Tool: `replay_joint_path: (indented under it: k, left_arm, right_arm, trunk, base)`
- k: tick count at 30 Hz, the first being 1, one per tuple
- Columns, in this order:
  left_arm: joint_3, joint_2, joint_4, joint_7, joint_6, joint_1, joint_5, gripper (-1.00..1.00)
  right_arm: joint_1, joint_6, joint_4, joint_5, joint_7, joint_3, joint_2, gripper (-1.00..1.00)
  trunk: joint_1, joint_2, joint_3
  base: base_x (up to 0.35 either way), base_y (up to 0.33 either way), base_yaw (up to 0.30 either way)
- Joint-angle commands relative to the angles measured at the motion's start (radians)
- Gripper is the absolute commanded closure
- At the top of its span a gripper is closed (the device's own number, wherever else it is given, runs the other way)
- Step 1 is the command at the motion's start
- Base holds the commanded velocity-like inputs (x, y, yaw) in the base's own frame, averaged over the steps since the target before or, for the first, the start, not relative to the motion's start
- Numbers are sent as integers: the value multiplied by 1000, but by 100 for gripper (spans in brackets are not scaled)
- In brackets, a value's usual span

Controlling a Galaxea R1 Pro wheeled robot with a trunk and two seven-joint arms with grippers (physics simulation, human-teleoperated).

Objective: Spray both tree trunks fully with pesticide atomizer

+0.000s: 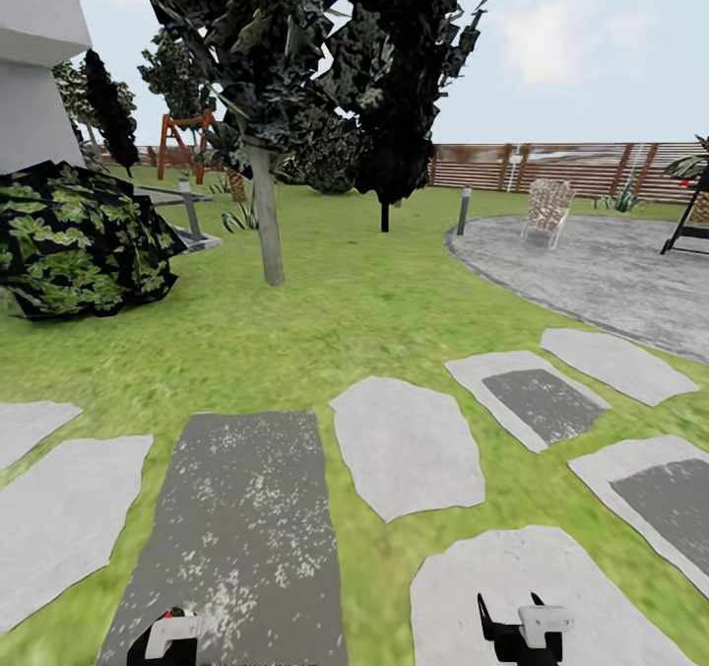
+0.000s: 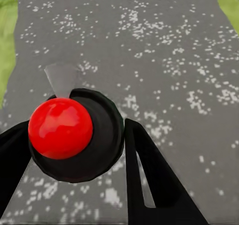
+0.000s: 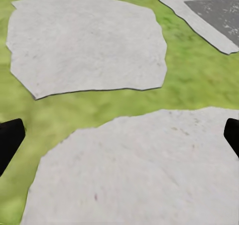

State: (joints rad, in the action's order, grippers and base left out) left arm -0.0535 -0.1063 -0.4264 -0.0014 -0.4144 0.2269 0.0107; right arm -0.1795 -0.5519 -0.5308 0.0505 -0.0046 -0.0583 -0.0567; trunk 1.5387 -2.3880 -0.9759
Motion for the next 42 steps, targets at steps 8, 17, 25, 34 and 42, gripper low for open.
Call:
replay_joint_path:
  k: [8,17,25,34,42]
  left_arm:
    - [-1,-1,0,0,0,0,0,100]
    - [-1,0,0,1,0,0,1,100]
    - [-2,-1,0,3,0,0,2,100]
    - [-2,-1,0,3,0,0,2,100]
    - [-2,-1,0,3,0,0,2,100]
  right_arm:
    - [0,0,2,1,0,0,0,-100]
    - [0,0,2,0,0,0,0,-100]
    - [-1,0,0,0,-51,0,1,-100]
    - [0,2,0,4,-176,7,3,-100]
    - [0,3,-1,3,-178,9,4,-100]
  trunk:
    - [0,0,0]
    - [0,0,0]
    - [0,0,0]
    - [0,0,0]
    - [0,0,0]
  base:
    - [0,0,279]
    - [0,0,279]
    - [0,0,279]
    - [0,0,278]
    - [0,0,279]
